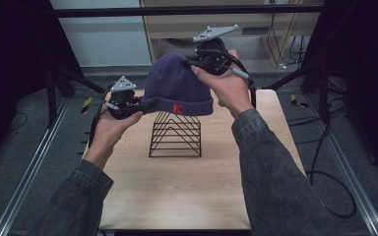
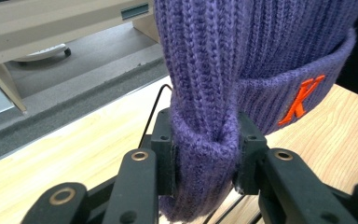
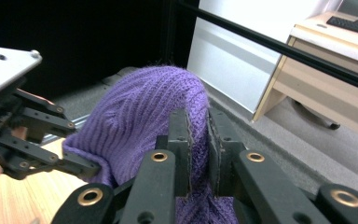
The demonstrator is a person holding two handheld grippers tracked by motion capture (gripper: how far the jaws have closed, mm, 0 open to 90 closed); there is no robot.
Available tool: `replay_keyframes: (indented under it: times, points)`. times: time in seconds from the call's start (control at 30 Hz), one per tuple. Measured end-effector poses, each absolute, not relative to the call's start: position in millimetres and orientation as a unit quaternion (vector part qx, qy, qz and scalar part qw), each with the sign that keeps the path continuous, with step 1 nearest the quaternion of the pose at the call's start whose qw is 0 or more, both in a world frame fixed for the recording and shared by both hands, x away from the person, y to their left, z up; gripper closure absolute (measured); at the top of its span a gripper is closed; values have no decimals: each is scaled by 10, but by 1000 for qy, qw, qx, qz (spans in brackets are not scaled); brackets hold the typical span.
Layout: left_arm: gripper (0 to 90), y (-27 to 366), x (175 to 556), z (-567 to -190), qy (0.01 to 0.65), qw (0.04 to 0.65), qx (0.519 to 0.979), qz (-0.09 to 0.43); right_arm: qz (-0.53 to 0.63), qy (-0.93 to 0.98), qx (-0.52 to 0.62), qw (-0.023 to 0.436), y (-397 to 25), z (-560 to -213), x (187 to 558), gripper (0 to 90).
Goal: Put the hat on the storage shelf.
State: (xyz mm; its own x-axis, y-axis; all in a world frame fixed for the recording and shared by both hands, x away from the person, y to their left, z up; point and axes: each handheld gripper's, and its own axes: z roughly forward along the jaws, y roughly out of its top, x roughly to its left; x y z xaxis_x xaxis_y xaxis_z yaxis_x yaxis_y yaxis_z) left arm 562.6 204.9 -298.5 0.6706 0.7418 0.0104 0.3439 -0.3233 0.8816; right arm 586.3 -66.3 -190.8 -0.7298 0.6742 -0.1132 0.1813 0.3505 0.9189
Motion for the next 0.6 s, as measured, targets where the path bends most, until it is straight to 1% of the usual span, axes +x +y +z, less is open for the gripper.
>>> replay_keyframes:
  times: [0.2,0.33,0.6]
  points:
    - [666,2087,5529,-3021,348,476,782,202,494,787,281,242,-632,-2000,5920,811]
    - [664,2113,5454,-3006,342,466,787,214,494,788,280,238,-598,-2041,5936,809]
    - [659,2149,5483,-3147,353,460,789,204,473,802,277,239,-533,-2136,5906,807]
